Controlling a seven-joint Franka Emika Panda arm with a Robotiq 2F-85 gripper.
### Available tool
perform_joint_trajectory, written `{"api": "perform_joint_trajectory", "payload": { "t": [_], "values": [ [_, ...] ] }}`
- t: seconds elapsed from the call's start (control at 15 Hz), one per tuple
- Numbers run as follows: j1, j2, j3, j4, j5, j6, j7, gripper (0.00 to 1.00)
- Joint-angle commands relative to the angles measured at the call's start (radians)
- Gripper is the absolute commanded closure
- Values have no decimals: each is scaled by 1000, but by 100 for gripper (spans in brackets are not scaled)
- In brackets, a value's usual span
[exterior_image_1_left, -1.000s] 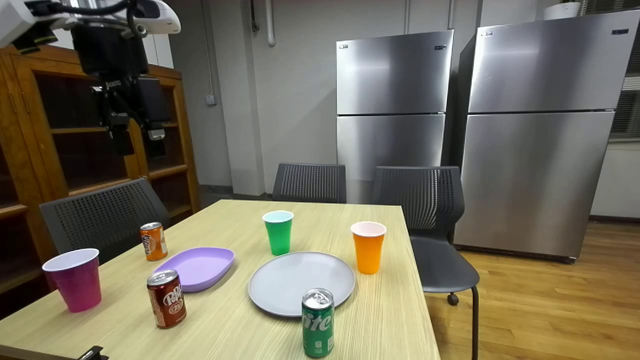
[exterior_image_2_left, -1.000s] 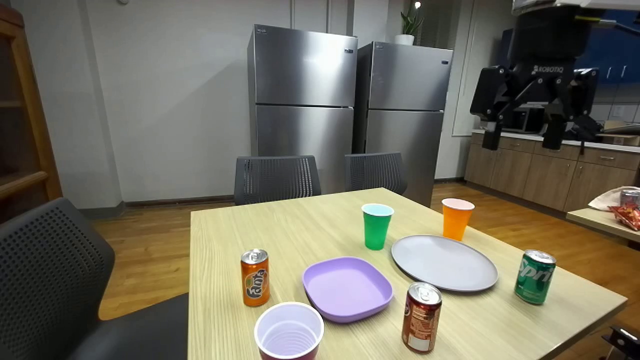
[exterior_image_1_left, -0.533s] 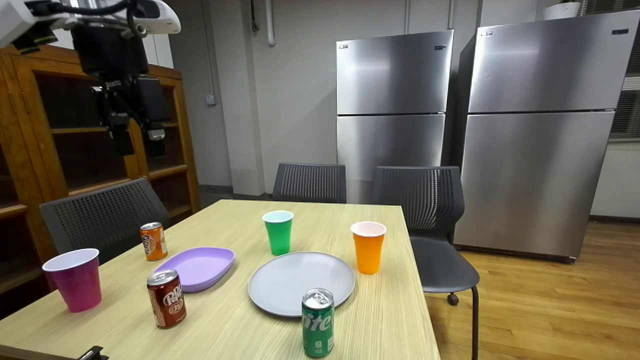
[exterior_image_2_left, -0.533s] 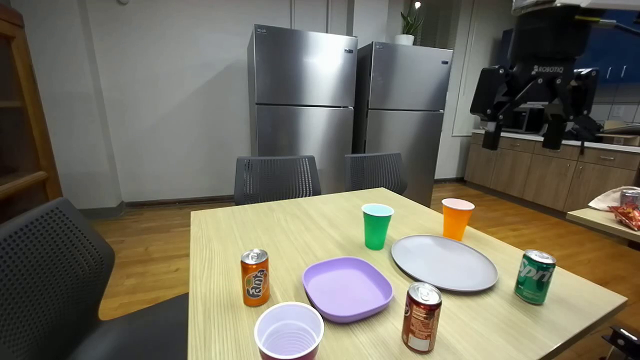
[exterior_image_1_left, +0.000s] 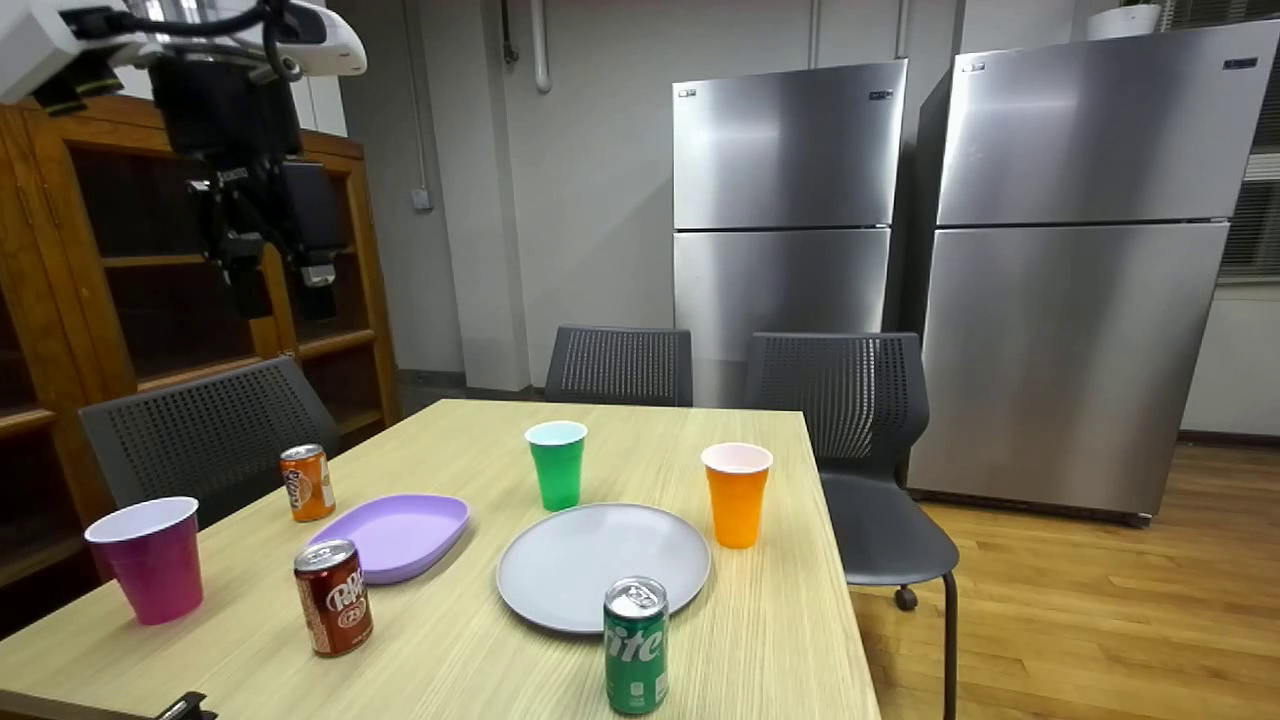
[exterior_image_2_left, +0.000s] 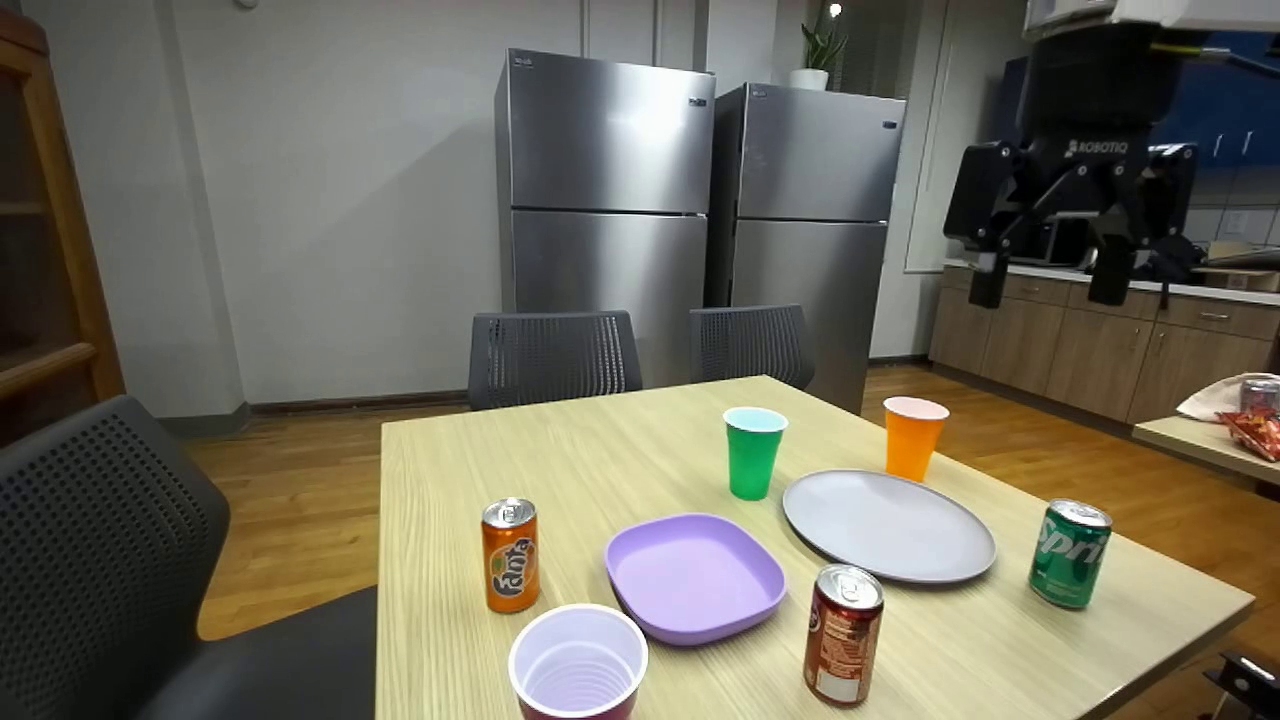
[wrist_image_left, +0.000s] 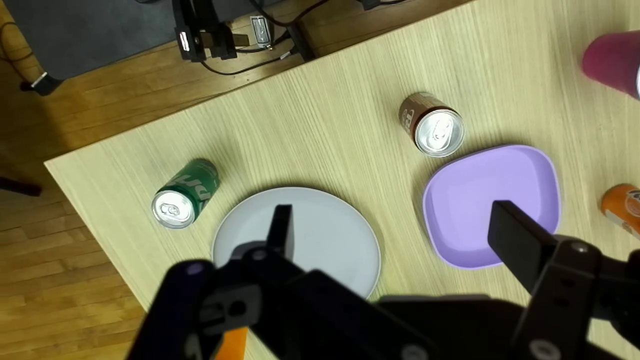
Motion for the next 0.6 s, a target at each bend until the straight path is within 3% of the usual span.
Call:
{"api": "perform_joint_trajectory", "payload": {
  "t": [0.0,0.53],
  "values": [
    [-15,41,-7,-27,-37,22,-35,0],
    [5,209,-24,-19,-50,121,-83,0]
  ]
}}
